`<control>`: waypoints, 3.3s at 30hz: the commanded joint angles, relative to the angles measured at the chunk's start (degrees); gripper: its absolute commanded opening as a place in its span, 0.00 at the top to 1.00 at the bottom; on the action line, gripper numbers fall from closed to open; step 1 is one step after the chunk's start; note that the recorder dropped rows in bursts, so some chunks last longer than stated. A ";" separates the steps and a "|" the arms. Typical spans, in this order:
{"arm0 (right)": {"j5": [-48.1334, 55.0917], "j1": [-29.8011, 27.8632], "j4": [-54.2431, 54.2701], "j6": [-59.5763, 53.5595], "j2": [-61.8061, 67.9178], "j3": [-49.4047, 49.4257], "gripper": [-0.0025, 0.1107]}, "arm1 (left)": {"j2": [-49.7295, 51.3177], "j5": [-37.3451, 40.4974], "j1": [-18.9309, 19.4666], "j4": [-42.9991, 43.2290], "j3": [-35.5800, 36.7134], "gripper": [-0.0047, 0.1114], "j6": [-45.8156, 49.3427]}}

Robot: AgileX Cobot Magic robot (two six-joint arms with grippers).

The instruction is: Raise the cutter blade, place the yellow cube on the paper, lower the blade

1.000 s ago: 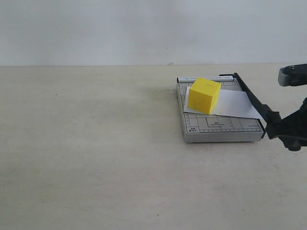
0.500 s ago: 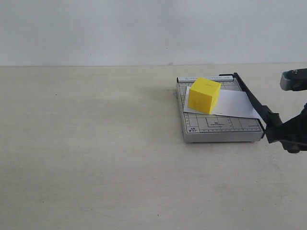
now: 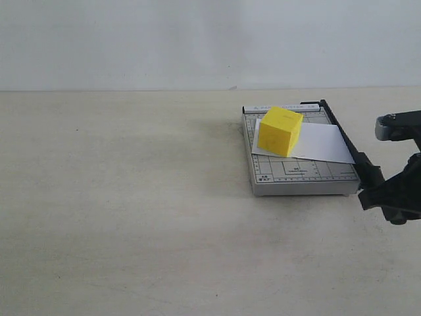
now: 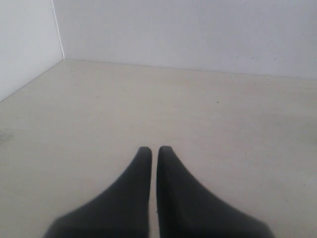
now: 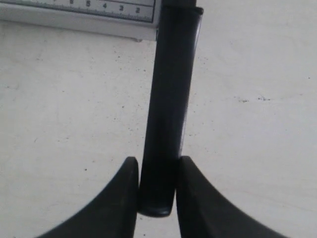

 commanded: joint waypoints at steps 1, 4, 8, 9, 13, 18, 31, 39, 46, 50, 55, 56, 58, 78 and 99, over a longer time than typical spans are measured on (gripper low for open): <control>-4.27 0.46 1.00 -2.08 2.30 0.42 0.95 | -0.15 -0.48 0.14 -0.18 0.20 0.92 0.22; -5.12 0.46 1.00 -2.08 2.18 0.42 0.95 | -0.15 -0.48 0.14 -0.18 0.20 0.92 0.22; -5.46 0.46 1.00 -2.08 2.18 0.42 0.95 | -0.15 -0.48 0.14 -0.18 0.20 0.92 0.22; -5.59 0.46 1.00 -2.08 2.18 0.42 0.95 | -0.15 -0.48 0.14 -0.18 0.20 0.92 0.22; -5.94 0.46 1.00 -2.08 2.18 0.42 0.95 | -0.15 -0.48 0.14 -0.18 0.20 0.92 0.22; -5.94 0.46 1.00 -2.08 2.18 0.42 0.95 | -0.15 -0.48 0.14 -0.18 0.20 0.92 0.22; -6.88 0.46 1.09 -2.21 2.18 -0.23 0.45 | -0.15 -0.48 0.14 -0.18 0.20 0.92 0.22; -5.84 0.46 1.09 -2.34 0.44 -5.25 0.45 | -0.15 -0.48 0.14 -0.18 0.20 0.92 0.22; -9.80 0.46 4.14 -5.73 -12.93 -2.68 0.58 | -0.15 -0.48 0.14 -0.18 0.20 0.92 0.22; -17.91 0.59 10.35 -6.99 -27.89 5.20 0.80 | -0.15 -0.48 0.14 -0.18 0.20 0.92 0.22; -21.49 0.59 13.25 -6.76 -47.00 13.35 0.98 | -0.15 -0.48 0.14 -0.18 0.20 0.92 0.22; -21.62 0.59 13.25 -6.64 -50.73 14.82 0.98 | -0.15 -0.48 0.14 -0.18 0.20 0.92 0.22; -20.84 0.59 14.07 -6.35 -56.85 17.23 0.98 | -0.15 -0.48 0.14 -0.18 0.20 0.92 0.22; -10.58 0.59 14.61 -4.49 -79.97 24.26 0.98 | -0.15 -0.48 0.14 -0.18 0.20 0.92 0.22; -28.44 0.59 0.79 7.08 -80.07 39.82 0.98 | -0.15 -0.48 0.14 -0.18 0.20 0.92 0.22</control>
